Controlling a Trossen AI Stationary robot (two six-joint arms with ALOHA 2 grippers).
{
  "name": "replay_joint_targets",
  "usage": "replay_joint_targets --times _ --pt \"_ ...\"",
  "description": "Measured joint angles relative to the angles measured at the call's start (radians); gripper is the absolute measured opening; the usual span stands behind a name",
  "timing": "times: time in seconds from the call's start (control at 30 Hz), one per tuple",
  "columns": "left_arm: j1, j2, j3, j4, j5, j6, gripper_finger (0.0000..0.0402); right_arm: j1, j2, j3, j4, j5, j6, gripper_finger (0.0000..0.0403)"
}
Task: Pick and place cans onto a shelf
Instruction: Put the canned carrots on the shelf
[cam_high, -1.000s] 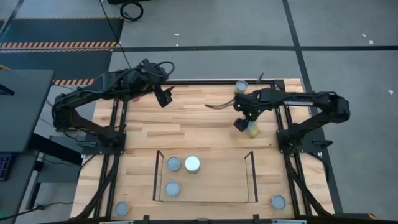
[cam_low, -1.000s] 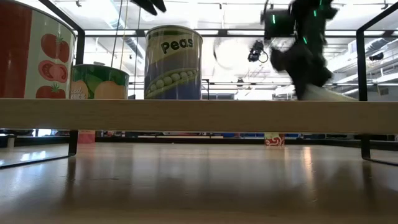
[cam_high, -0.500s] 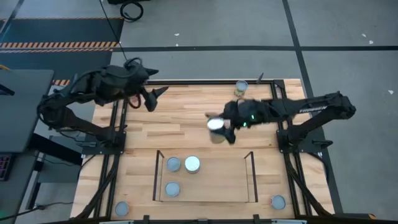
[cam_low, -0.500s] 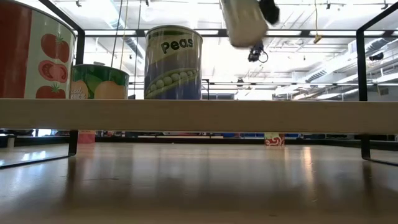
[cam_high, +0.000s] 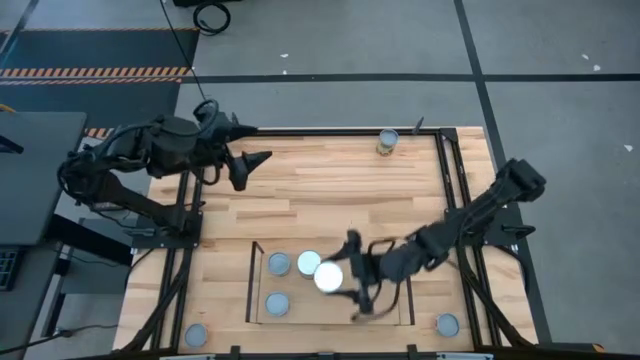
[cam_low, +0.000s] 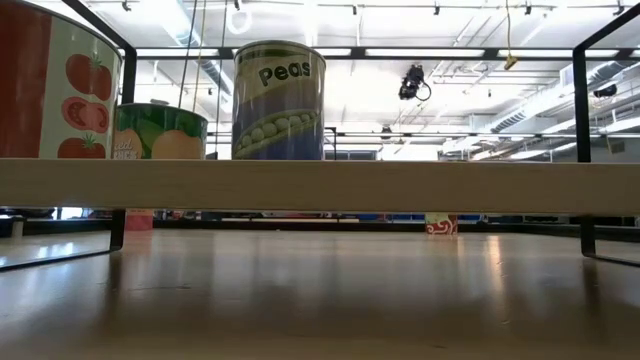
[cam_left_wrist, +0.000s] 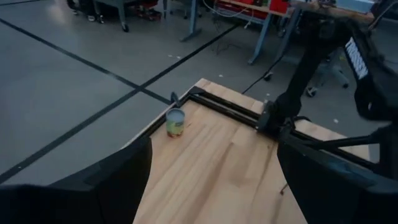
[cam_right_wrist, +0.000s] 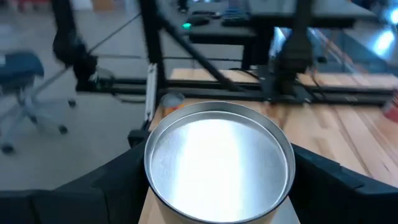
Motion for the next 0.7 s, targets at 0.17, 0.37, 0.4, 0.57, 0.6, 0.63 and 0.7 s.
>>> replay_joint_targets --times 0.17,0.37,0.4,0.57,0.6,0.63,0.7 --pt "-0.018 -0.002 0.000 0.001 -0.003 -0.030 0.0352 0.027 0.110 0.000 0.111 0.051 -0.006 0.0321" --pt "-0.064 -0.002 0.000 -0.004 0.000 -0.024 0.0352 0.033 0.221 0.032 0.192 0.078 0.011 0.0321" --pt "-0.070 -0.002 0.000 -0.007 0.000 -0.023 0.0352 0.036 0.244 0.050 0.190 0.079 0.013 0.0321" --pt "-0.099 -0.002 0.000 -0.023 -0.002 -0.024 0.0352 0.055 0.334 0.116 0.194 0.100 0.009 0.0321" --pt "-0.105 -0.002 0.000 -0.028 -0.002 -0.024 0.0352 0.056 0.346 0.121 0.193 0.103 0.015 0.0321" --pt "-0.111 -0.002 0.000 -0.033 -0.002 -0.027 0.0352 0.056 0.359 0.128 0.195 0.105 0.021 0.0321" --pt "-0.124 -0.002 0.000 -0.039 -0.002 -0.029 0.0352 0.055 0.377 0.130 0.206 0.106 0.023 0.0321"
